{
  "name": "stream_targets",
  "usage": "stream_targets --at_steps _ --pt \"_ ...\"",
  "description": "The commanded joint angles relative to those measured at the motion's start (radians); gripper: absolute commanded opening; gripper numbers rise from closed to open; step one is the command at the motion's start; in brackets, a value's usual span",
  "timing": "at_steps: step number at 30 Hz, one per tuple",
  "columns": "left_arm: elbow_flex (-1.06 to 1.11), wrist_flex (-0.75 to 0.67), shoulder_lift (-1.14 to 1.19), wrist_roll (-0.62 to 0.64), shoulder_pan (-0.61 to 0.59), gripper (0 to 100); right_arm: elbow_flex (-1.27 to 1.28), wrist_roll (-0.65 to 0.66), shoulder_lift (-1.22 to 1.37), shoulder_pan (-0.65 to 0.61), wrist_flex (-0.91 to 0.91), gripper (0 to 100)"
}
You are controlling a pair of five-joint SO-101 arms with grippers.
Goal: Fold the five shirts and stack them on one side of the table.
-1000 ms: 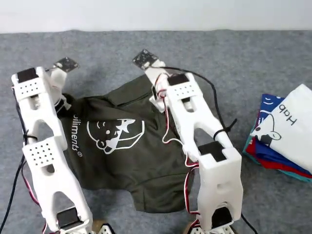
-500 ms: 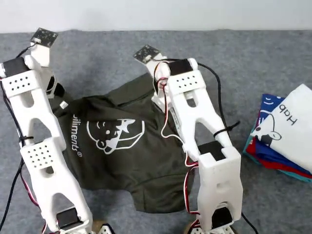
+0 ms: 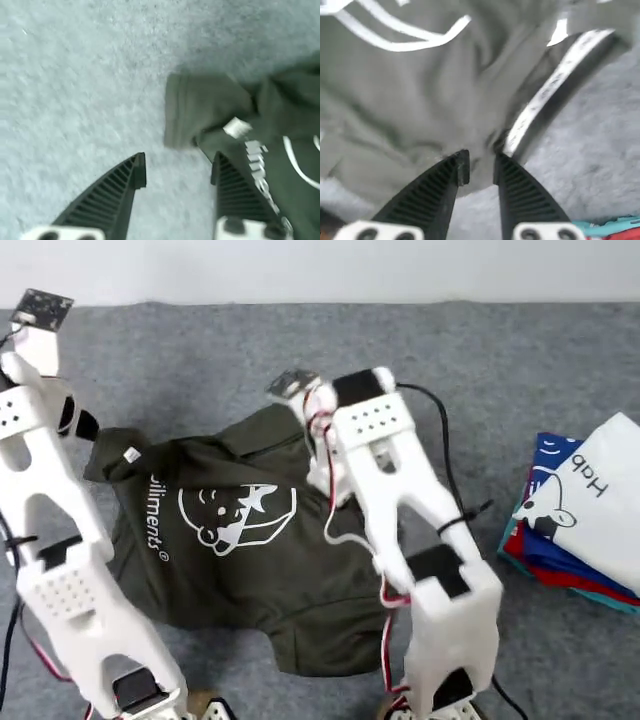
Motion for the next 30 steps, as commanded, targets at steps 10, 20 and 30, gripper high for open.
stream_targets --at_steps 10,20,30 --pt "0.456 -0.028 -0.344 0.005 -0.110 22 0.603 -0.009 -0.407 -0.166 0.002 19.5" --pt "0.481 -0.021 -0.348 0.006 -0.112 22 0.733 -0.014 -0.176 -0.102 -0.297 19.5" --pt "0.483 -0.021 -0.348 0.006 -0.112 18 0.471 -0.009 0.084 -0.030 -0.329 2.0"
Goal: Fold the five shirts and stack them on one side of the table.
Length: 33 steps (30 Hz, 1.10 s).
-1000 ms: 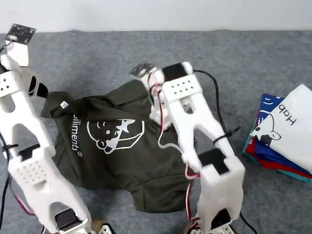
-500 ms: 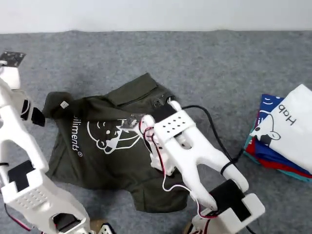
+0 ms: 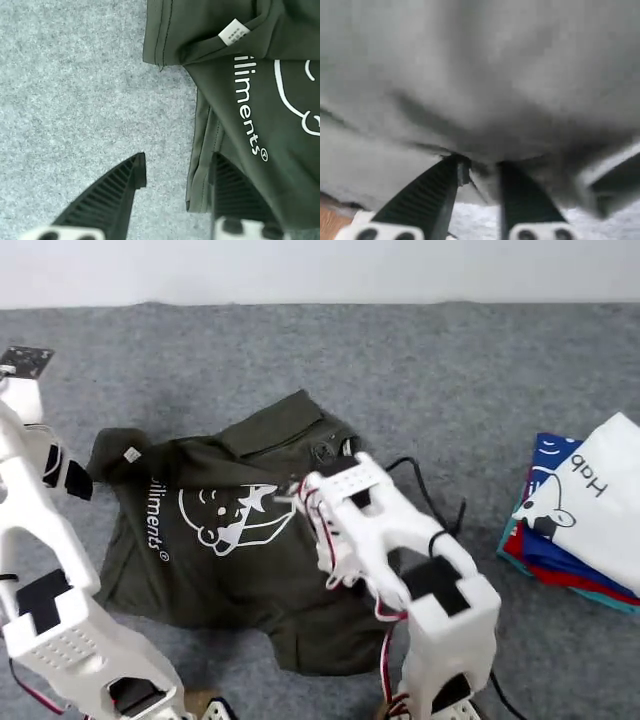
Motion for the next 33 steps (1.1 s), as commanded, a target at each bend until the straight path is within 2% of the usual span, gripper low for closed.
stream_targets --at_steps 1,10,13,15,19,25,33 --pt "-0.002 -0.014 -0.066 0.006 -0.005 17 -0.153 0.000 0.050 0.016 0.005 1.7" --pt "-0.002 -0.012 -0.066 0.006 -0.003 17 -0.457 0.077 0.107 0.056 0.022 1.3" --pt "-0.002 -0.012 -0.066 0.006 -0.003 17 -0.505 0.072 0.102 0.047 0.116 3.5" --pt "-0.002 -0.012 -0.066 0.006 -0.003 17 -0.534 0.064 0.096 0.041 0.214 9.3" --pt "-0.002 -0.012 -0.066 0.006 -0.003 17 -0.598 -0.014 0.093 0.035 0.371 15.7" --pt "-0.002 -0.012 -0.066 0.006 0.002 17 -0.520 -0.025 -0.041 -0.005 0.369 15.9" --pt "-0.002 -0.012 -0.066 0.006 0.002 17 -0.089 -0.029 -0.297 -0.067 0.364 18.5"
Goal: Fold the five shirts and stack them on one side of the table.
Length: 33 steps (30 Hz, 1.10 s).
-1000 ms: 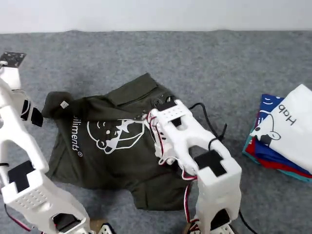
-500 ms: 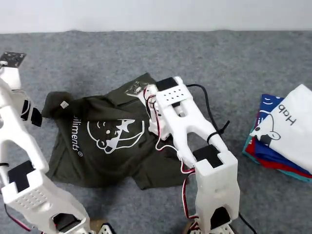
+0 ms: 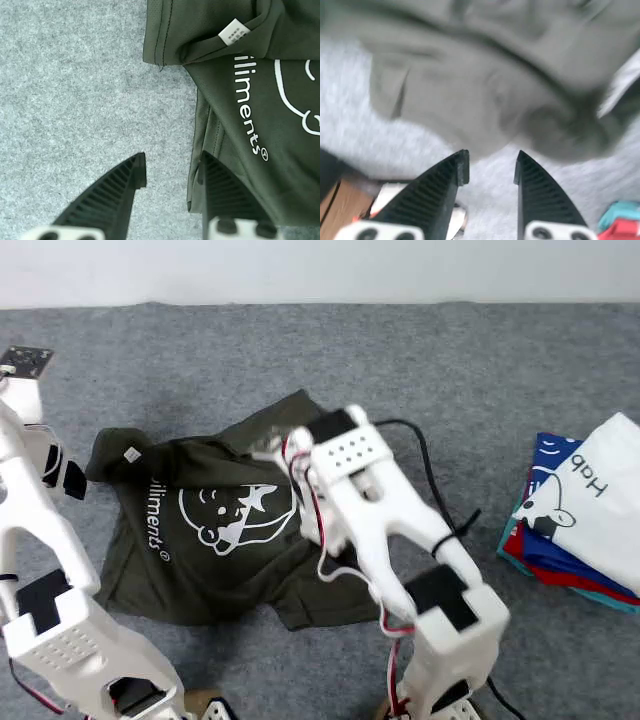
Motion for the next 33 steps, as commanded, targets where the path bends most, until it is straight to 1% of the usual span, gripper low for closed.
stream_targets --at_steps 1,3,5,10,16,22,24,26,30,33 --pt "-0.002 -0.012 -0.066 0.006 0.002 17 0.160 -0.012 -0.140 -0.005 0.039 21.4" --pt "-0.002 -0.014 -0.066 0.008 0.002 17 0.230 -0.037 -0.170 0.001 0.015 26.6" --pt "-0.002 -0.014 -0.066 0.009 0.003 17 0.273 -0.049 -0.176 0.001 -0.015 28.3" --pt "-0.002 -0.014 -0.066 0.009 0.003 17 0.342 -0.044 -0.140 -0.002 -0.133 28.4" --pt "-0.002 -0.014 -0.063 0.009 0.002 17 0.342 -0.048 0.013 -0.002 -0.225 28.2" --pt "-0.002 -0.017 -0.058 0.008 0.000 17 0.341 -0.049 0.134 -0.008 -0.259 28.1" --pt "-0.002 -0.018 -0.058 0.008 -0.002 17 0.341 -0.049 0.160 -0.028 -0.259 28.0" --pt "-0.002 -0.018 -0.058 0.008 -0.002 17 0.341 -0.049 0.174 -0.051 -0.274 25.3" --pt "-0.002 -0.020 -0.057 0.008 0.000 17 0.342 -0.043 0.200 -0.088 -0.321 11.9" --pt "-0.002 -0.020 -0.057 0.008 -0.002 17 0.342 0.020 0.199 -0.094 -0.320 4.3"
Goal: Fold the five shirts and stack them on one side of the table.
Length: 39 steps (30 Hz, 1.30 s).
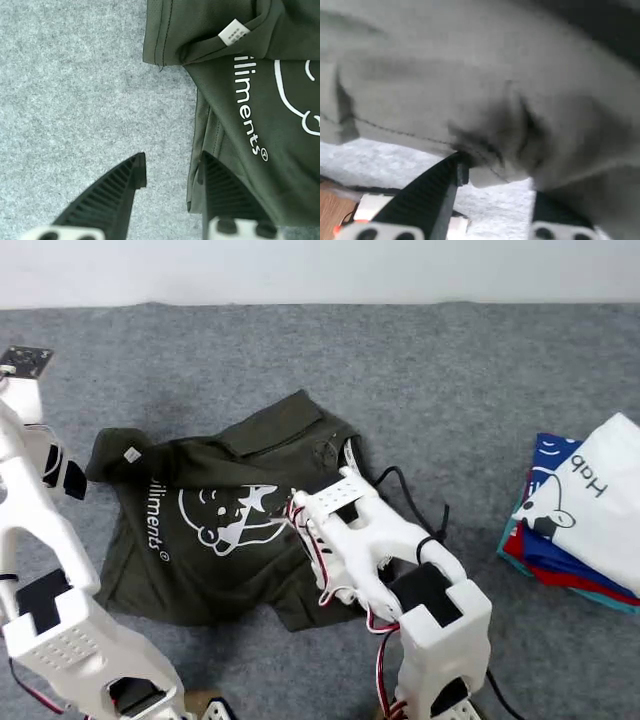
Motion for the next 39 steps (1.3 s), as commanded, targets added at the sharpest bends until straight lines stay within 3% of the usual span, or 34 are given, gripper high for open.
stream_targets --at_steps 1,10,15,24,39 --pt "-0.002 -0.020 -0.057 0.008 -0.002 17 0.011 0.063 0.042 -0.047 -0.024 2.7" --pt "-0.008 -0.014 -0.066 0.006 0.003 17 0.009 0.071 -0.120 -0.021 0.099 1.0" --pt "0.004 0.038 -0.069 -0.034 0.003 17 0.009 0.123 -0.298 0.064 0.153 1.0" --pt "0.364 0.026 -0.262 -0.210 -0.049 18 0.009 0.141 -0.435 0.226 0.223 1.0" --pt "0.843 -0.308 -0.201 -0.250 -0.106 26 0.009 0.137 -0.437 0.265 0.236 1.0"
